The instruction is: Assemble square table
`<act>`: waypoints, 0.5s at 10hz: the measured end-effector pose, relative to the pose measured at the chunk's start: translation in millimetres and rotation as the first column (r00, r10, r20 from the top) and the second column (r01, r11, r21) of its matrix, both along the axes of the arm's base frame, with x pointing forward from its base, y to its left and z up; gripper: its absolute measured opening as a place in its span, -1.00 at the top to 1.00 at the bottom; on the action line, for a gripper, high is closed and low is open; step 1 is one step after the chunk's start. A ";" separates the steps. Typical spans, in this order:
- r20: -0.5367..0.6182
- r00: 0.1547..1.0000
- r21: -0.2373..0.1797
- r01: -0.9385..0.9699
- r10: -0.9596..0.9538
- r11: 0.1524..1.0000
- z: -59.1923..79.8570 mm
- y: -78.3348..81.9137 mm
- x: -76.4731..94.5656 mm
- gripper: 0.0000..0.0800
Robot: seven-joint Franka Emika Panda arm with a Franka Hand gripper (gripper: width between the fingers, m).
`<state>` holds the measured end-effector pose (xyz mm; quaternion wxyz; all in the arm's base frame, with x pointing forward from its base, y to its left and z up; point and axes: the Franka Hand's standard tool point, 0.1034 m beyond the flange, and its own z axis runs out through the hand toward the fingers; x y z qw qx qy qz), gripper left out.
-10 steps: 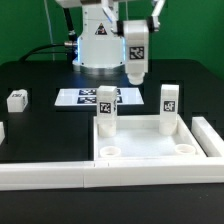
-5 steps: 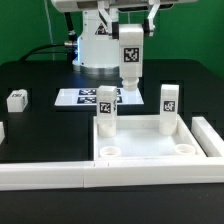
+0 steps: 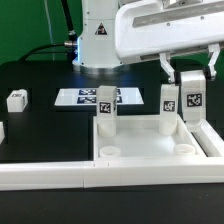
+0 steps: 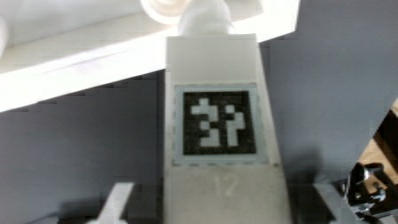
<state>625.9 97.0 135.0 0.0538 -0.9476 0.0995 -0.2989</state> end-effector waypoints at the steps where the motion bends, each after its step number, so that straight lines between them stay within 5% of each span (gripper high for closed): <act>1: -0.001 1.000 0.000 0.001 -0.001 1.000 -0.5 -0.4 -0.1 0.27; 5: -0.014 1.000 -0.043 -0.011 0.011 0.999 -9.9 -3.9 -3.0 0.27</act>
Offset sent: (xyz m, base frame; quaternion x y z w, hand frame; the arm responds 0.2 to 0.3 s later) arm -0.0071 -0.0461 -0.0137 -0.1325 0.0320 -0.0933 0.9863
